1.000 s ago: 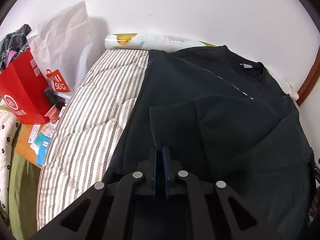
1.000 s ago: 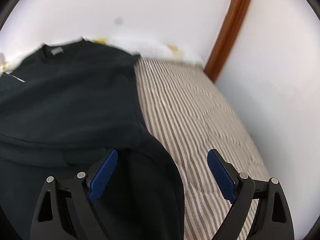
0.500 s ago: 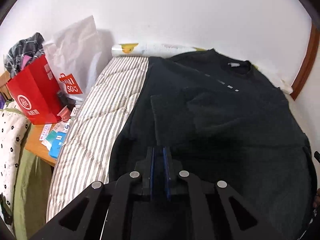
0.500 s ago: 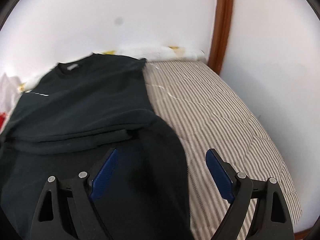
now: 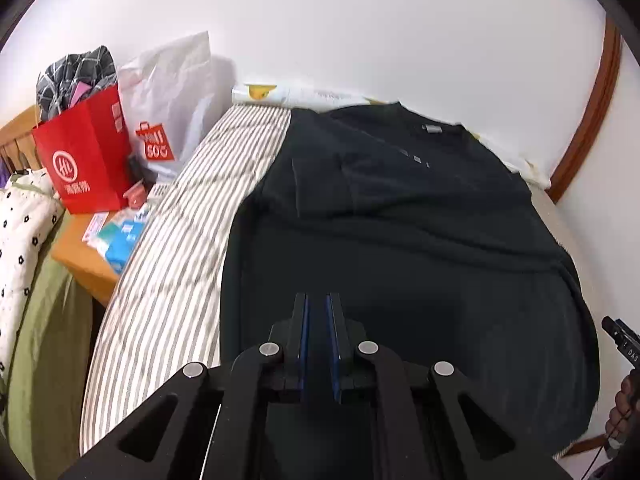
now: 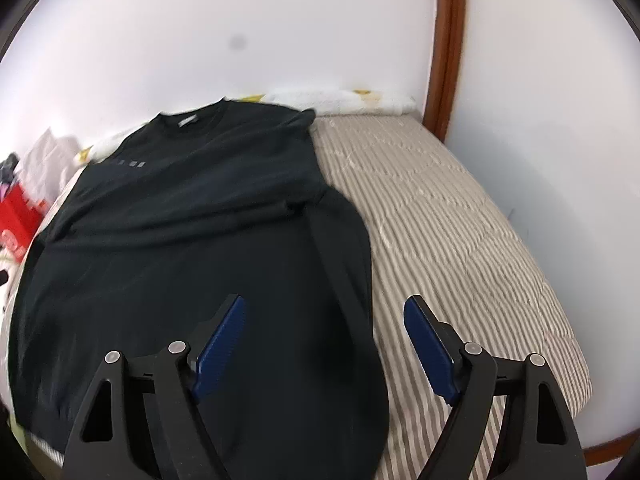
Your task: Fold small clothes
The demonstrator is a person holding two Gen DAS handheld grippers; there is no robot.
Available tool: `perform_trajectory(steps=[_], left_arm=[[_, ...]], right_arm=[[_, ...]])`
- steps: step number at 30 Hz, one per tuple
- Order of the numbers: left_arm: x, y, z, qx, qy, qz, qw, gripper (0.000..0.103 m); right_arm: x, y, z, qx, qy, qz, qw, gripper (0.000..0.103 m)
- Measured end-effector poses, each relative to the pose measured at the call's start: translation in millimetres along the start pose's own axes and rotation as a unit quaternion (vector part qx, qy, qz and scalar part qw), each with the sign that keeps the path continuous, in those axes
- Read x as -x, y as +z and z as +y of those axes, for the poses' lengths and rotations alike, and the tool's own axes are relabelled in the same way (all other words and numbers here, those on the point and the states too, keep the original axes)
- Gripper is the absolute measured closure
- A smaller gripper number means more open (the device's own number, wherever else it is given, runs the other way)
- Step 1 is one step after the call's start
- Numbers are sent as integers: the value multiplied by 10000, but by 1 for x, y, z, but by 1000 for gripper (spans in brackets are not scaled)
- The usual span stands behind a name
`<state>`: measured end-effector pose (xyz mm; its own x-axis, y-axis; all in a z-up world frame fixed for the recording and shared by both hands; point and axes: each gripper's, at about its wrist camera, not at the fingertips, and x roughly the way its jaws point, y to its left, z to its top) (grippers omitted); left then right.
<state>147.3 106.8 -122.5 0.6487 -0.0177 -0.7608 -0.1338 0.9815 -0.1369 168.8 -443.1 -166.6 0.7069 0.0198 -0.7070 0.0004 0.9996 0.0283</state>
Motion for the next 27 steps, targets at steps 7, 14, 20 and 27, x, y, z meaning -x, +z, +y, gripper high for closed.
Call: perform_trajectory(steps=[7,14,20,27], left_arm=[[15,-38,8,23,-72,326,9994,94],[27,-65,20,111,144,226,9996,82],[27,-75,27,133,162,337,9992,73],[25,-88,34,124,202,388,9990,61]], right_arm=[[16,-35,-11,-3,164,236,9996,31],[37,-60,-10,129,22,-258,9996,31],[41,-71,-9,283,50,-195,9994,31],[26,-76,-19,129,-25,135,9998,31]])
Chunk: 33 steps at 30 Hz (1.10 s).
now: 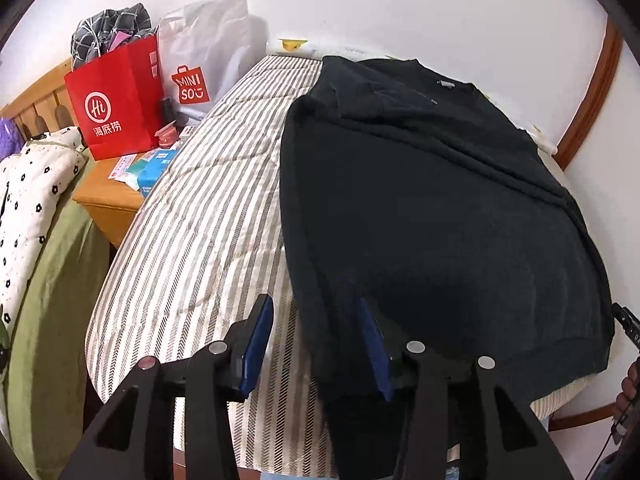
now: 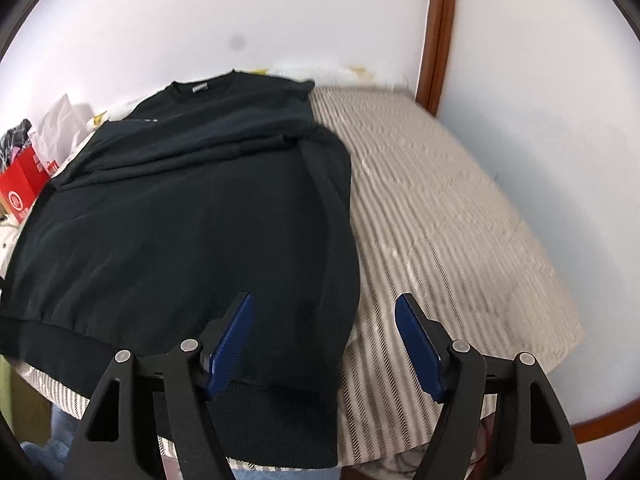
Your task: Fold small clothes
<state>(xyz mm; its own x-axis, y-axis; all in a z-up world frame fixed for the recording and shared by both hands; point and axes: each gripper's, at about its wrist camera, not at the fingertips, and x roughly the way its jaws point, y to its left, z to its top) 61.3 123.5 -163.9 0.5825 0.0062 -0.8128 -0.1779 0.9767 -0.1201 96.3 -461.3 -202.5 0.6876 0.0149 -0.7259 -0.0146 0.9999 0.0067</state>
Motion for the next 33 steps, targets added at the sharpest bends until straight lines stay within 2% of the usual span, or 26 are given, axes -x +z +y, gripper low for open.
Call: perform_trajectory(steps=[4,10,15,18,23,26,28,33], left_arm=[[-7,-8,4,41,13,117,9999,61],[-10,-13,6,-7,-57,178,9998,61],[-6,-16,14,96,-446,200,9988,61],[-5,-19,18,108,-553,191,9982,61],[-6,-22,9,-24,-382,78,9992,61],[-7,-22,-3,-216,-86,85,9997,62],[-9,-21,-14,-391,49,130,9991,73],[-13,-14,-21,-351,38,204,9992,80]], right_arm=[[-11,-8,-8,-99,-96,128,9998,31],[-24,-16,-14,-296,83,345,9989,31],[-30,-18,-14,-292,217,432,9984,31],[-31,-16,-16,-370,253,414,9981,31],[-32,-20,-15,-365,302,347,9983,36],[-32,-19,-12,-300,439,300,9981,44],[-33,-16,-11,-280,580,299,9975,47],[-42,-6,-1,-166,616,284,9976,53]])
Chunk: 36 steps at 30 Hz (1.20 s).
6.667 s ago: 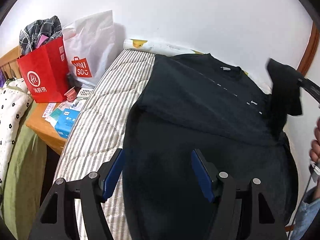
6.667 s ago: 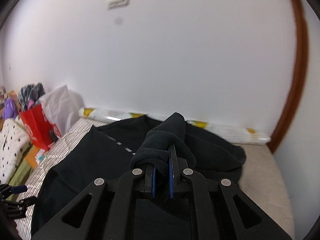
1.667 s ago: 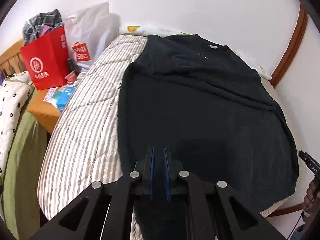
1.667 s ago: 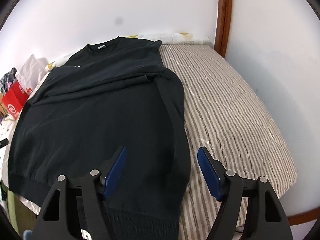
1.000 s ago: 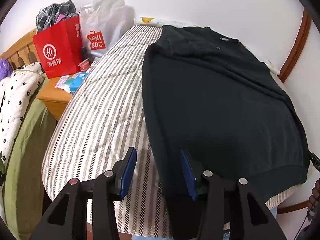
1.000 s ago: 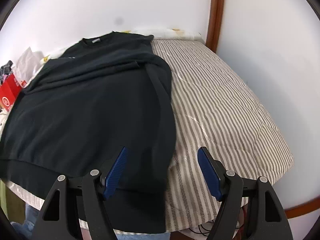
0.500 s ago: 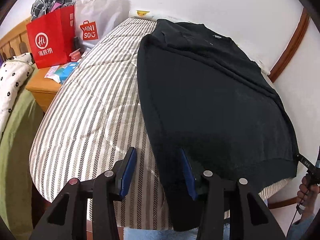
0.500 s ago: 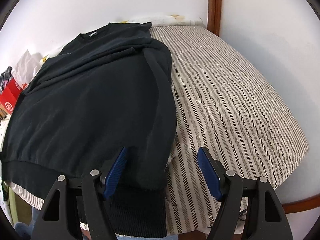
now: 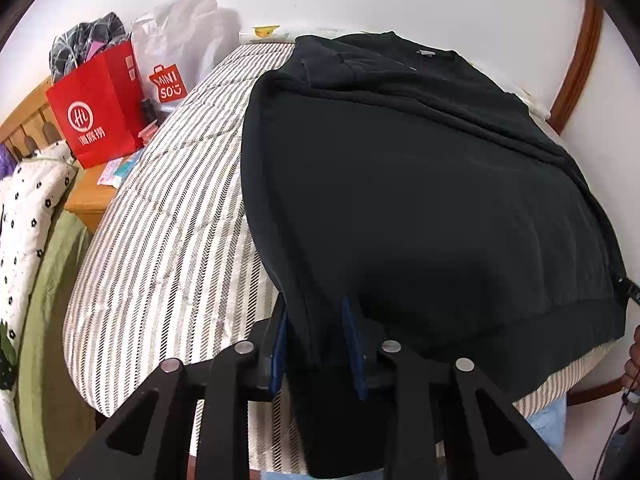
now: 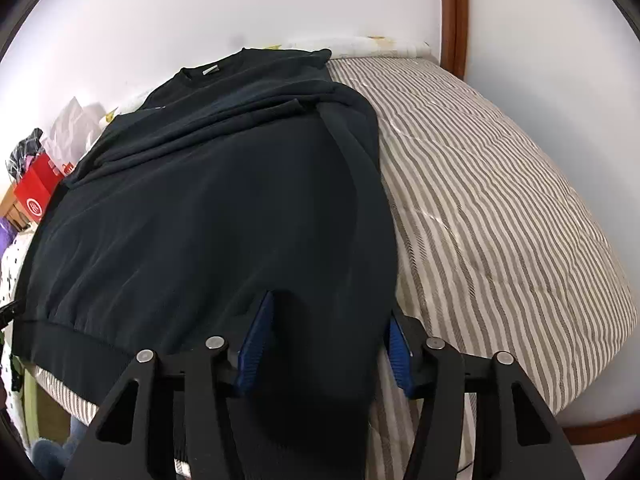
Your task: Fold small clothes
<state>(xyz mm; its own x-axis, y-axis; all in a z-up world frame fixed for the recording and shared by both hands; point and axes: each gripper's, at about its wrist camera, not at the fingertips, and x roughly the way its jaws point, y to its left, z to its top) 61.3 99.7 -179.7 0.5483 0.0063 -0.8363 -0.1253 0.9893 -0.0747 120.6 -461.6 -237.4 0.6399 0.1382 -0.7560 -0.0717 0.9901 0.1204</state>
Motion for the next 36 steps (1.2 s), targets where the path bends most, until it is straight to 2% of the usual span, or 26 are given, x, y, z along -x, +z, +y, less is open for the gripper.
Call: perform_trajectory(steps=[2,3,4,5,8,12,14,18,22,26,30,36], left_arm=[[-1,3,5,153,-59,10,9999,88],[-1,4,6,203,-91,29,9997,92],[-1,4,9,255,-135,53,9996,95],[0,5,11,291,-169,66,9994,95],[15,5,14,315,-294,-152,9990,96],[46,1,15,234,-407,-481,9977,96],[56,-3,16,196,-488,-494,9974,96],[72,-19,15,72,-637,-526,9966,96],[72,-16,13,117,-627,-638,9959,96],[75,2,9,143,-710,-807,9941,96],[82,33,9,180,-676,-1111,9914,96],[73,77,11,361,-645,-1343,9882,96]], right_arm=[[-4,5,3,20,-77,-25,10000,66],[-5,7,4,-11,-171,-53,9998,87],[-6,9,5,-40,-211,-72,9997,93],[-5,11,7,27,-210,-112,9997,94],[11,11,7,195,-257,-379,9988,95],[38,3,-19,-146,183,-554,9982,96],[48,-1,-27,-254,330,-583,9974,96],[69,-12,-30,-136,359,-689,9969,96],[74,-11,-26,-59,343,-776,9964,96],[83,8,-17,-112,460,-1088,9929,95],[93,36,-11,-280,481,-1400,9886,95],[90,80,6,-145,388,-1595,9863,95]])
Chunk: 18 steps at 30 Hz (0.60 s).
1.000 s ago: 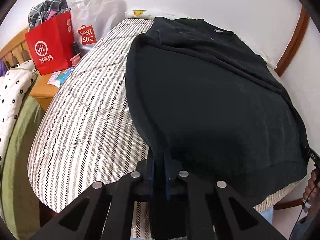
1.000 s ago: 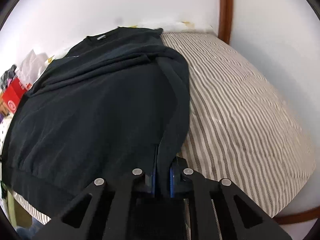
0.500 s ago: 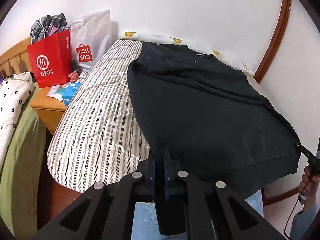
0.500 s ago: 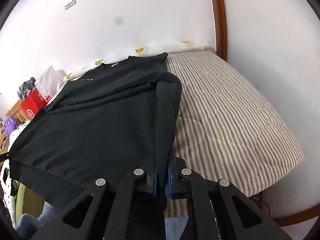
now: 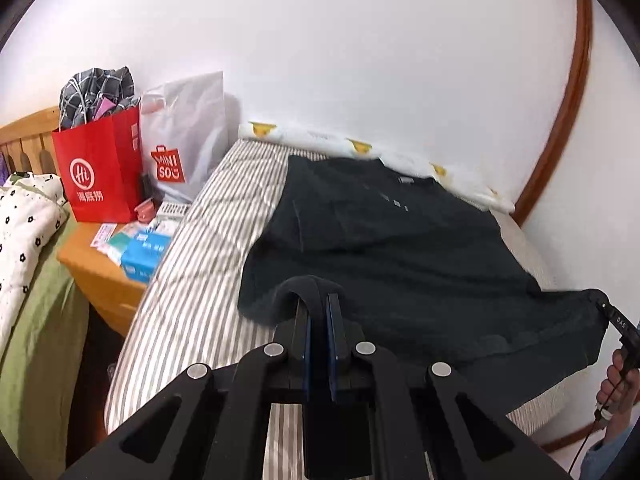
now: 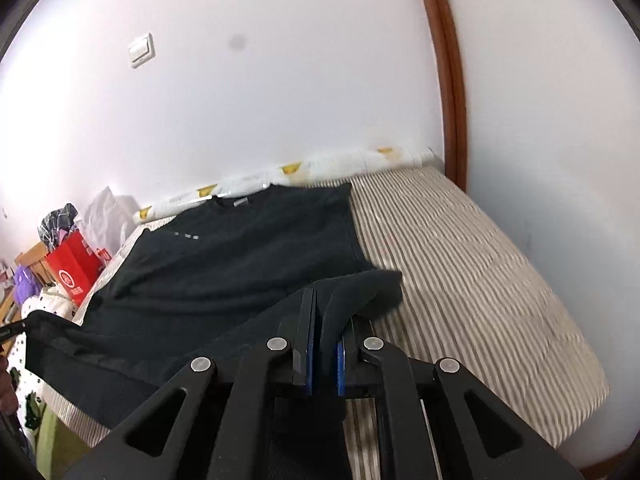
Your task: Fold small clothes
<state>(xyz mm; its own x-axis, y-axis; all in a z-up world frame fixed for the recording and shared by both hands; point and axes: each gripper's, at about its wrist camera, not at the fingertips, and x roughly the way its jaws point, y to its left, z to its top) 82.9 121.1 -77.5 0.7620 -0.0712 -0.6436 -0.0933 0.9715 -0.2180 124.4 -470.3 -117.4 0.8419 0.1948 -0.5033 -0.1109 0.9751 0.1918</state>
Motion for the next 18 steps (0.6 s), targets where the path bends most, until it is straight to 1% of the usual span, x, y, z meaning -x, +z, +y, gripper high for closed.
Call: perform_trajectory(steps=[5,8,13,18], left_arm=[[-28,32,3,40,58,-140,9999,96],[-47,51,3,82,134,-120,9998,96],[-82,77,-7,-35,345,-136,9993,96],[-119,92,-9,-68,470,-13,9989,96]], right_arm=[[-29,37,8,7,-27,-116,9999,95],[-51,59,15,-28,-61,-184,9998,95],[-95,88,24,-32,-109,-78,9999,95],[-142,100,34,154,-263,128,9995,95]])
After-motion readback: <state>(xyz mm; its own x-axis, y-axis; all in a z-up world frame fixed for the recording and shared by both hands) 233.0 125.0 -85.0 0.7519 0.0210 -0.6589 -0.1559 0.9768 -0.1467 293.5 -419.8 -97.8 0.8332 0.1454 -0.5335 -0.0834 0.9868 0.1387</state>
